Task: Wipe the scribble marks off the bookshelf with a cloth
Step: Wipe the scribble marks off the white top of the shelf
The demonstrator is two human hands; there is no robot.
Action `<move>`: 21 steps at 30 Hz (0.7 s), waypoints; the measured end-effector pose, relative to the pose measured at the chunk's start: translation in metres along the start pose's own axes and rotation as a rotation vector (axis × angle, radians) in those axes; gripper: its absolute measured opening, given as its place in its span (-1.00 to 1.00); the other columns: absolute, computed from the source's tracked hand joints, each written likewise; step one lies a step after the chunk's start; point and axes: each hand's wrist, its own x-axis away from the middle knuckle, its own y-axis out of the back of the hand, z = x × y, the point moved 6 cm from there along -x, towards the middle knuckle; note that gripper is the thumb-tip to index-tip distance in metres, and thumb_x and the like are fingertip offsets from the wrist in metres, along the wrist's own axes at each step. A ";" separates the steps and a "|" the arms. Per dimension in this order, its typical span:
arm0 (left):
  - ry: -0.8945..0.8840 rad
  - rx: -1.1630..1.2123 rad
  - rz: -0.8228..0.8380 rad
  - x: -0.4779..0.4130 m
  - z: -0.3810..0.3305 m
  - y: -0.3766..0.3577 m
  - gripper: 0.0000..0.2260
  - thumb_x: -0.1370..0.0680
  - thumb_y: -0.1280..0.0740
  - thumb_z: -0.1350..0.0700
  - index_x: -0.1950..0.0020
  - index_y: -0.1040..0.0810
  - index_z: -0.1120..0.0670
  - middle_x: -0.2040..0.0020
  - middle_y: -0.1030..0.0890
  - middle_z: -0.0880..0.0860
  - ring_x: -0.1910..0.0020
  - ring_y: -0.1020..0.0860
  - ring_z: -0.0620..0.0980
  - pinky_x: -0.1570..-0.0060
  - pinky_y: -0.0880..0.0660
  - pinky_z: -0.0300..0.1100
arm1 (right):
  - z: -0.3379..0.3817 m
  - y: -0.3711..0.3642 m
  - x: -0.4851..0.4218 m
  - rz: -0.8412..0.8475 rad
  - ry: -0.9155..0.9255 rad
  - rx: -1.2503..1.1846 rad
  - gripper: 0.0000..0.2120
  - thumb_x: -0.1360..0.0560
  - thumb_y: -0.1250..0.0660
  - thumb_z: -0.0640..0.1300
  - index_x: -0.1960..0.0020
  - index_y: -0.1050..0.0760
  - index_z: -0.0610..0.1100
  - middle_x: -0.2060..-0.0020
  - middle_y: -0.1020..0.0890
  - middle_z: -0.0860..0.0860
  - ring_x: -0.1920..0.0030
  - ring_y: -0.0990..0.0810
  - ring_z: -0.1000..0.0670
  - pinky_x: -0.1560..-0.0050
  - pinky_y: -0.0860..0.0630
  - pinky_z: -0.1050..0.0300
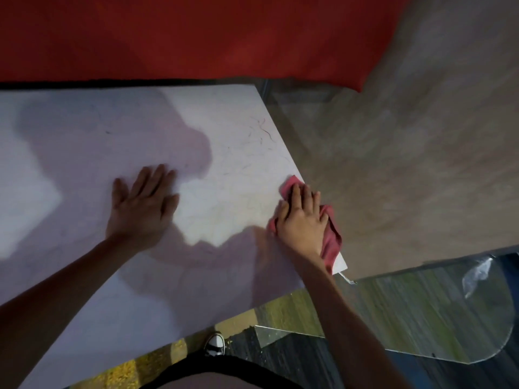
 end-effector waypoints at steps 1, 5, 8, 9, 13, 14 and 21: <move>-0.001 -0.004 -0.003 0.000 -0.001 0.000 -0.29 -0.45 0.28 -0.23 -0.56 -0.14 -0.04 -0.56 -0.12 -0.04 -0.54 -0.07 0.01 -0.44 0.09 0.15 | 0.016 -0.004 0.020 -0.076 0.038 0.031 -0.43 -0.55 0.07 0.04 -0.48 -0.28 -0.14 -0.47 -0.29 -0.13 -0.48 -0.22 -0.15 -0.37 -0.24 -0.22; -0.006 0.031 -0.012 0.000 -0.001 0.003 -0.29 -0.45 0.25 -0.23 -0.55 -0.16 -0.03 -0.56 -0.12 -0.04 -0.55 -0.07 -0.01 -0.44 0.10 0.13 | 0.108 -0.038 0.118 -0.049 0.436 -0.020 -0.51 -0.46 -0.10 0.01 -0.31 -0.46 -0.14 -0.27 -0.54 -0.16 -0.27 -0.52 -0.18 -0.12 -0.51 -0.14; -0.019 0.062 -0.018 0.001 0.000 0.005 -0.37 -0.49 0.15 -0.16 -0.54 -0.19 -0.02 -0.55 -0.13 -0.04 -0.54 -0.07 -0.02 -0.45 0.13 0.10 | 0.129 -0.038 0.129 -0.011 0.632 -0.160 -0.52 -0.42 -0.12 -0.02 -0.30 -0.48 -0.06 -0.28 -0.55 -0.06 -0.29 -0.51 -0.11 -0.20 -0.44 -0.02; -0.030 0.096 -0.043 0.001 0.001 0.007 -0.38 -0.50 0.13 -0.13 -0.52 -0.25 0.01 -0.54 -0.18 -0.01 -0.54 -0.11 -0.01 -0.45 0.11 0.10 | 0.120 -0.033 0.118 -0.026 0.641 -0.194 -0.55 -0.43 -0.13 -0.02 -0.25 -0.55 -0.06 -0.25 -0.57 -0.05 -0.27 -0.53 -0.09 -0.21 -0.41 -0.01; -0.092 0.252 -0.180 0.008 0.004 0.017 -0.45 -0.53 0.05 -0.02 -0.37 -0.47 0.18 -0.38 -0.46 0.17 -0.38 -0.41 0.14 -0.35 -0.18 0.18 | 0.049 -0.010 0.048 -0.091 0.357 -0.106 -0.46 -0.47 0.03 0.05 -0.31 -0.51 -0.04 -0.32 -0.51 -0.04 -0.35 -0.45 -0.04 -0.32 -0.33 -0.15; -0.123 0.303 -0.207 0.012 0.004 0.020 -0.48 -0.54 0.03 0.03 -0.34 -0.49 0.22 -0.32 -0.50 0.22 -0.31 -0.48 0.14 -0.29 -0.26 0.15 | 0.031 -0.006 0.028 -0.060 0.265 -0.088 -0.44 -0.51 0.08 0.06 -0.40 -0.41 -0.04 -0.41 -0.40 -0.03 -0.44 -0.33 -0.04 -0.39 -0.22 -0.15; -0.123 0.448 -0.272 0.049 0.001 0.034 -0.51 -0.52 0.00 0.12 -0.39 -0.43 0.18 -0.26 -0.55 0.21 -0.25 -0.47 0.07 -0.16 -0.35 -0.02 | 0.078 -0.013 0.038 0.058 0.016 -0.153 -0.37 -0.55 0.25 0.10 -0.55 -0.07 -0.10 -0.55 -0.04 -0.10 -0.54 0.05 -0.12 -0.46 0.06 -0.15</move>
